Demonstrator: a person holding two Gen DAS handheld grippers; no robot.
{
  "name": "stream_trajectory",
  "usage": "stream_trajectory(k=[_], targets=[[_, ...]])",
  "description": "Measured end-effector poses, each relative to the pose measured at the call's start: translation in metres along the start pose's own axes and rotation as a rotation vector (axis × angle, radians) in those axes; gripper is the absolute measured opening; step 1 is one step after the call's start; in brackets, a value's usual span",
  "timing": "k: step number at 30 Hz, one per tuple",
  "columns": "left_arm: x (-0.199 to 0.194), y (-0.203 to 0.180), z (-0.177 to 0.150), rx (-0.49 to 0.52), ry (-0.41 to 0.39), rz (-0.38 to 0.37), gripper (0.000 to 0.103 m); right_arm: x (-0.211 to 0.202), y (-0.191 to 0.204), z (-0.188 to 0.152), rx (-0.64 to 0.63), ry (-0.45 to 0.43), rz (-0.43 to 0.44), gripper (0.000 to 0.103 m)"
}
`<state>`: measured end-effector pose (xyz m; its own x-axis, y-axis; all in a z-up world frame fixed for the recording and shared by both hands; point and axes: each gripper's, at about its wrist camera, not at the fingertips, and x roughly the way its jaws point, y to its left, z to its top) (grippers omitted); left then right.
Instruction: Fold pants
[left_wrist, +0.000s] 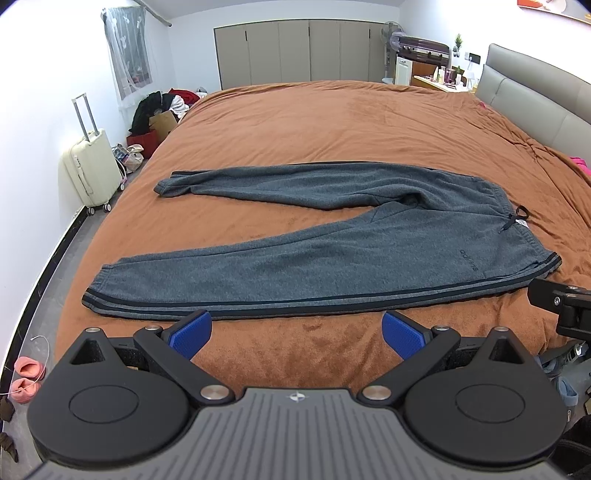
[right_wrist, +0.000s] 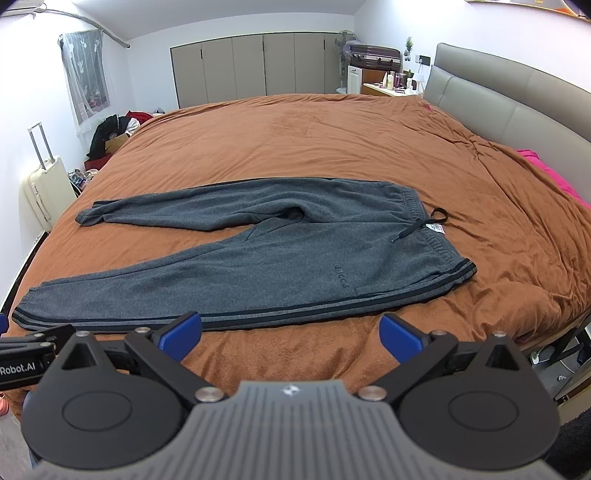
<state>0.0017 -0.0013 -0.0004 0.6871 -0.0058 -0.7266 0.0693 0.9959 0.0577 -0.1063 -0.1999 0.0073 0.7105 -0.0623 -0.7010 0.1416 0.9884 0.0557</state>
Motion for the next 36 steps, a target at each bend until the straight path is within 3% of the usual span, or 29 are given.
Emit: stream_trajectory(k=[36], targets=[[0.0006, -0.0014, -0.0008, 0.0, 0.001, 0.002, 0.103, 0.0009, -0.006, -0.0019, 0.007, 0.002, 0.001, 0.098]])
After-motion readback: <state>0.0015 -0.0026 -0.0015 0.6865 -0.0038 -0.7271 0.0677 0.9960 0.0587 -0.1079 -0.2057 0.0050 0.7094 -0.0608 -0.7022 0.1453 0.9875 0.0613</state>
